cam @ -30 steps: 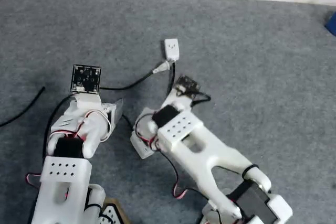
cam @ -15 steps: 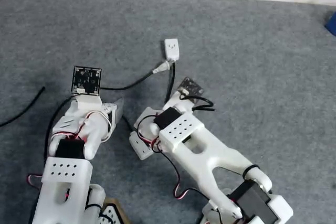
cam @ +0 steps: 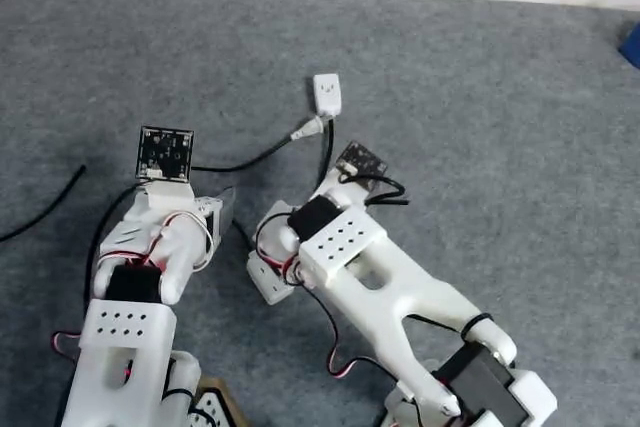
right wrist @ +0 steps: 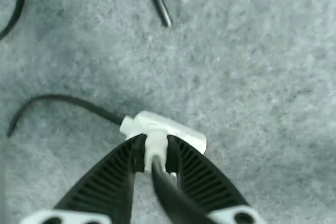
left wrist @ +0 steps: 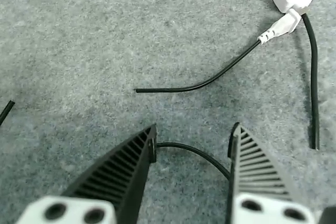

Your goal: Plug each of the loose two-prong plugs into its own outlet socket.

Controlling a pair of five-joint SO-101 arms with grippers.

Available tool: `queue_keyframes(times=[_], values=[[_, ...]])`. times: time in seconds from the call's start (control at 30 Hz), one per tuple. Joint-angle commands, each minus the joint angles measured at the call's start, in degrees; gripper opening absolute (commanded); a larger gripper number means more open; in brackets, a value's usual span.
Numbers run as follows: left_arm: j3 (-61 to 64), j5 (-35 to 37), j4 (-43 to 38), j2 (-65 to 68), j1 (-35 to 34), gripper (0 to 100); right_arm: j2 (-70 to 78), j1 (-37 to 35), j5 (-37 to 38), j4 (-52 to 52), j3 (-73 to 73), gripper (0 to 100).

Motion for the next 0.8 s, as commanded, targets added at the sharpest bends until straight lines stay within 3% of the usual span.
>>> queue_keyframes(times=[0.0, 0.33, 0.53, 0.77], values=[[-0.4, 0.53, -1.23, -0.75, -0.31, 23, -0.4, -2.59, -0.26, 0.22, -2.77, 0.7], [-0.22, 0.53, -1.23, -0.75, -0.31, 23, -0.04, -2.95, 2.02, -1.98, -2.15, 0.7], [-0.22, 0.53, -1.05, -0.75, -0.31, 23, 9.89, -2.77, 1.85, -2.95, -2.95, 0.7], [-0.22, 0.53, -1.05, -0.75, -0.31, 23, 13.67, 1.63, 1.67, -1.36, -5.58, 0.7]])
